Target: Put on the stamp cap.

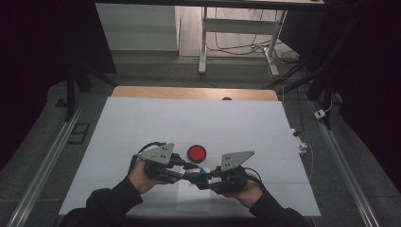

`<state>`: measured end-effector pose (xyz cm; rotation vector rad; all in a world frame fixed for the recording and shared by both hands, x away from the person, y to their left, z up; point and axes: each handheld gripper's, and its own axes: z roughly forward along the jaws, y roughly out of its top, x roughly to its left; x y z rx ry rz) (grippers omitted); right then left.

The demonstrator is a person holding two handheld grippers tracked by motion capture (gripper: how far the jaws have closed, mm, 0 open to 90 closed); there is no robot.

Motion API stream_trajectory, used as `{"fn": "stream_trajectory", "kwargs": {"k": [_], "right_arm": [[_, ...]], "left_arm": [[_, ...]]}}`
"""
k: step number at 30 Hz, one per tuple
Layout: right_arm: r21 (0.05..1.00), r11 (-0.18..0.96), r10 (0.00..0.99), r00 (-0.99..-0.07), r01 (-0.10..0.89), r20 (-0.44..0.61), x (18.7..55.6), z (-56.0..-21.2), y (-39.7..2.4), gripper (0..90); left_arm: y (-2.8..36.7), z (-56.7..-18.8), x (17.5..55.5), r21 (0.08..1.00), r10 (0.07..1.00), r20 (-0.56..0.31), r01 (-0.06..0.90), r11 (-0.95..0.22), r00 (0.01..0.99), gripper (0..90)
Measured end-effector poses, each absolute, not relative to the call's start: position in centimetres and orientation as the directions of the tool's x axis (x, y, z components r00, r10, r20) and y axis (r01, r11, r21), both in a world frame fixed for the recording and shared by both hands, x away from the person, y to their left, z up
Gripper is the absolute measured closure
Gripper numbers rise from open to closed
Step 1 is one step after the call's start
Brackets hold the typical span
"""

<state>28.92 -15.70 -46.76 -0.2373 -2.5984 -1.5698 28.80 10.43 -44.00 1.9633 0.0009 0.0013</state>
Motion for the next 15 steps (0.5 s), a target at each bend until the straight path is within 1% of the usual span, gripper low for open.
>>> {"fn": "stream_trajectory", "kwargs": {"k": [7,15], "right_arm": [[0.884,0.430,0.074,-0.983,0.182,0.167,28.91,-46.56,-15.89,69.5],[0.880,0.437,0.087,-0.982,0.187,0.166,28.91,-46.74,-15.91,68.3]], "left_arm": [[10.59,-44.07,28.91,0.938,-0.002,-0.017,0.016,-0.347,1.000,70.5],[10.44,-44.17,28.97,0.931,0.012,-0.020,0.023,-0.365,1.000,70.3]]}}
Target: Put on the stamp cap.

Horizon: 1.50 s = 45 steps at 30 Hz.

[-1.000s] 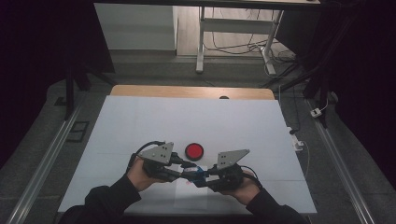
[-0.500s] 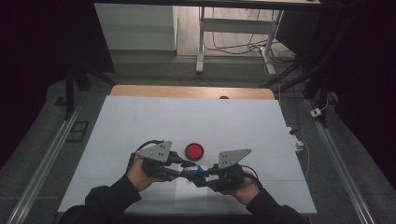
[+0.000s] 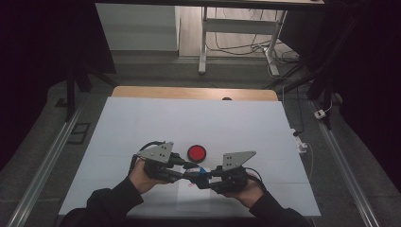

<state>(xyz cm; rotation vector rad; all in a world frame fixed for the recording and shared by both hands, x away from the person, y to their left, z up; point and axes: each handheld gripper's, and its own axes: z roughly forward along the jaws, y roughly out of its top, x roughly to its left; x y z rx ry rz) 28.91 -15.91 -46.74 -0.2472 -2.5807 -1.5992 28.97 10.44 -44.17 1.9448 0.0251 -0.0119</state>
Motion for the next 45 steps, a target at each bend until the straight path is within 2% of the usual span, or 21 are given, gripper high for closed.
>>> {"fn": "stream_trajectory", "kwargs": {"k": [6,14,32,45], "right_arm": [[0.870,0.458,0.127,-0.982,0.182,0.138,28.7,-46.9,-15.7,59.0],[0.859,0.472,0.190,-0.974,0.200,0.123,28.7,-46.6,-16.0,54.3],[0.834,0.495,0.331,-0.940,0.244,0.079,28.1,-46.0,-17.2,32.6],[0.823,0.498,0.403,-0.913,0.274,0.060,27.7,-45.9,-18.4,22.5]], "left_arm": [[10.5,-44.1,29.0,0.920,0.049,-0.019,0.037,-0.389,0.999,70.2],[10.8,-43.8,28.9,0.912,0.087,-0.024,0.058,-0.406,0.996,70.2],[11.6,-43.3,29.0,0.887,0.178,-0.044,0.121,-0.446,0.983,70.1],[12.5,-43.3,29.4,0.863,0.258,-0.048,0.170,-0.476,0.965,70.0]]}}
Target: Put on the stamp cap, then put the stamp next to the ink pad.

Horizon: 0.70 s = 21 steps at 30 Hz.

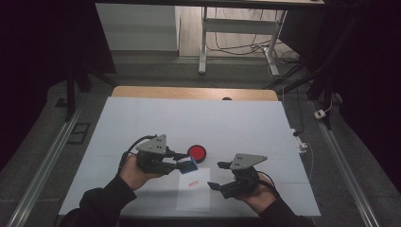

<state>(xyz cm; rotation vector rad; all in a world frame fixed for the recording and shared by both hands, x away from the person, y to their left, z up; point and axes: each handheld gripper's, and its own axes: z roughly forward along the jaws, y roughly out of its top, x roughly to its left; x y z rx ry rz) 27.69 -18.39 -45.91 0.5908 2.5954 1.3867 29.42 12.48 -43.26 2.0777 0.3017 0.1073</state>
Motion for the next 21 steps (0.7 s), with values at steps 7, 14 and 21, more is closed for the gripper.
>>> {"fn": "stream_trajectory", "kwargs": {"k": [7,14,21], "right_arm": [[0.816,0.502,0.433,-0.900,0.288,0.051,27.5,-46.1,-18.8,18.3],[0.799,0.517,0.471,-0.881,0.307,0.034,27.4,-46.2,-19.1,9.6],[0.783,0.527,0.510,-0.860,0.330,0.019,27.4,-46.2,-19.7,4.9]], "left_arm": [[13.0,-43.3,29.7,0.851,0.300,-0.063,0.208,-0.482,0.952,70.0],[13.5,-43.4,30.0,0.840,0.344,-0.060,0.234,-0.490,0.937,70.1],[14.0,-43.7,30.4,0.825,0.392,-0.058,0.265,-0.500,0.918,70.0]]}}
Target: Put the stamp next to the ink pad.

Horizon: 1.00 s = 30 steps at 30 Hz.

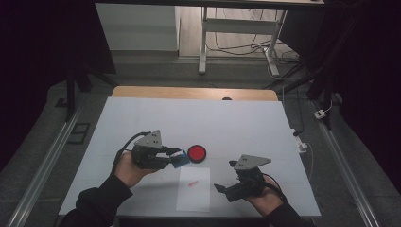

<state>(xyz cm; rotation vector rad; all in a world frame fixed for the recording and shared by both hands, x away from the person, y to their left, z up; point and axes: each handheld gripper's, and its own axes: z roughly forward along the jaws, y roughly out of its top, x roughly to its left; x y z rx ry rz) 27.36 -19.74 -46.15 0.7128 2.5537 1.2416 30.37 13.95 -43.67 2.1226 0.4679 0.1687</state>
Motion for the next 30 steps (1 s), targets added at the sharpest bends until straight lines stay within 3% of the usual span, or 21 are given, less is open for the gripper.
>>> {"fn": "stream_trajectory", "kwargs": {"k": [10,30], "right_arm": [[0.773,0.517,0.567,-0.823,0.368,0.013,27.2,-46.2,-21.2,0.0],[0.755,0.478,0.710,-0.704,0.449,-0.031,25.5,-46.2,-25.5,0.0]], "left_arm": [[14.8,-44.0,30.9,0.813,0.449,-0.058,0.303,-0.496,0.892,69.9],[16.7,-45.0,32.1,0.781,0.568,-0.057,0.391,-0.487,0.821,69.9]]}}
